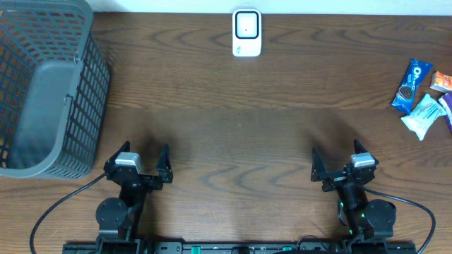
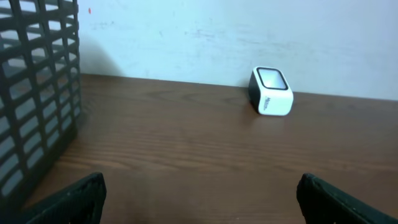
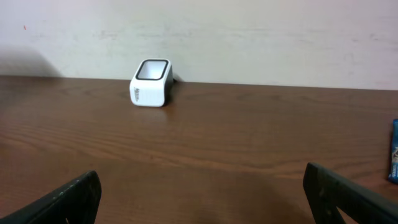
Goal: Scan the item barcode
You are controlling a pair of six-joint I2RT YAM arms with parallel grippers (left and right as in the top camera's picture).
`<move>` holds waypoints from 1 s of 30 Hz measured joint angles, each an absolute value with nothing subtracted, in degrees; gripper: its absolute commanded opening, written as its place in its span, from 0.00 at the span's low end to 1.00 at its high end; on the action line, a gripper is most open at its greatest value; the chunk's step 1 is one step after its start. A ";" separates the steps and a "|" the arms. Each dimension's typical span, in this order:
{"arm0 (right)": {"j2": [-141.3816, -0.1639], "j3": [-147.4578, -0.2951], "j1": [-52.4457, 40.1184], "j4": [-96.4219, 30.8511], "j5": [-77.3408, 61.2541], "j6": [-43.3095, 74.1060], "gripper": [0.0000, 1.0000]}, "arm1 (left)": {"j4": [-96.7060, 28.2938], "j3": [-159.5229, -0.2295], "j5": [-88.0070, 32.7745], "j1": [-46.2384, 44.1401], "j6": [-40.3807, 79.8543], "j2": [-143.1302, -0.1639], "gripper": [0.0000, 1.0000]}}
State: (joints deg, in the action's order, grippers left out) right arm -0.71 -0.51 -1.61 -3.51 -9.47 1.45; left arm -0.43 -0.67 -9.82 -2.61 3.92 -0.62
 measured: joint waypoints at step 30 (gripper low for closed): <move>-0.71 -0.51 -1.61 -3.49 -9.45 1.45 0.99 | -1.54 -1.06 -5.61 0.45 0.99 -0.62 0.98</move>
